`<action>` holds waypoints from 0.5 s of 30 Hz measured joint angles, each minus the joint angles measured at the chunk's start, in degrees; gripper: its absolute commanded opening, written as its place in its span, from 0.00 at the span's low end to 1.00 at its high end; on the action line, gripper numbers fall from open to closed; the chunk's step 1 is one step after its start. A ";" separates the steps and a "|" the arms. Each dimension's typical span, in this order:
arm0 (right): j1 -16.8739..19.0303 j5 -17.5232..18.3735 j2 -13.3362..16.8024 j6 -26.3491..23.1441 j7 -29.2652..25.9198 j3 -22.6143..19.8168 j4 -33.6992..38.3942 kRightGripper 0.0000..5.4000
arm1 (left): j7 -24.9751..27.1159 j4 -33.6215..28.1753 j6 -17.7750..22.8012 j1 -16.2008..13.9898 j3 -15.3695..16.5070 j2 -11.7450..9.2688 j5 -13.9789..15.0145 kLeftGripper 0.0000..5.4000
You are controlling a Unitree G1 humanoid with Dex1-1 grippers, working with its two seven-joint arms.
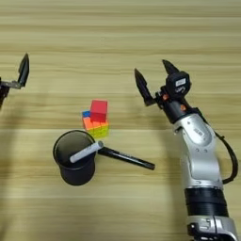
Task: Move the objects on the table
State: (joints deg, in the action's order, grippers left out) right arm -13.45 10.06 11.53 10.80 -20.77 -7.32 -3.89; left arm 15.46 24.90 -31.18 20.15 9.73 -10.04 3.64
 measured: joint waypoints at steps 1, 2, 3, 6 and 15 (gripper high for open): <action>0.38 -1.77 -0.56 1.31 1.99 0.08 0.25 0.87 | -1.02 -0.59 0.64 -0.77 -0.42 0.06 -1.02 1.00; 0.81 -2.92 -0.95 2.38 3.43 0.18 0.34 0.89 | -1.64 -0.87 1.32 -1.49 -0.60 0.20 -1.13 1.00; 1.28 -3.87 -1.40 3.46 4.94 0.13 0.50 0.91 | -2.21 -1.16 2.01 -2.05 -0.65 0.26 -1.13 1.00; 3.60 -5.37 -3.12 6.39 9.03 -0.09 1.12 0.96 | -3.01 -1.48 3.81 -4.56 -1.35 0.24 -1.48 1.00; 9.80 -8.74 -4.37 12.39 14.49 -0.16 2.04 1.00 | -3.49 -10.87 8.38 -11.75 -1.75 0.32 -0.88 1.00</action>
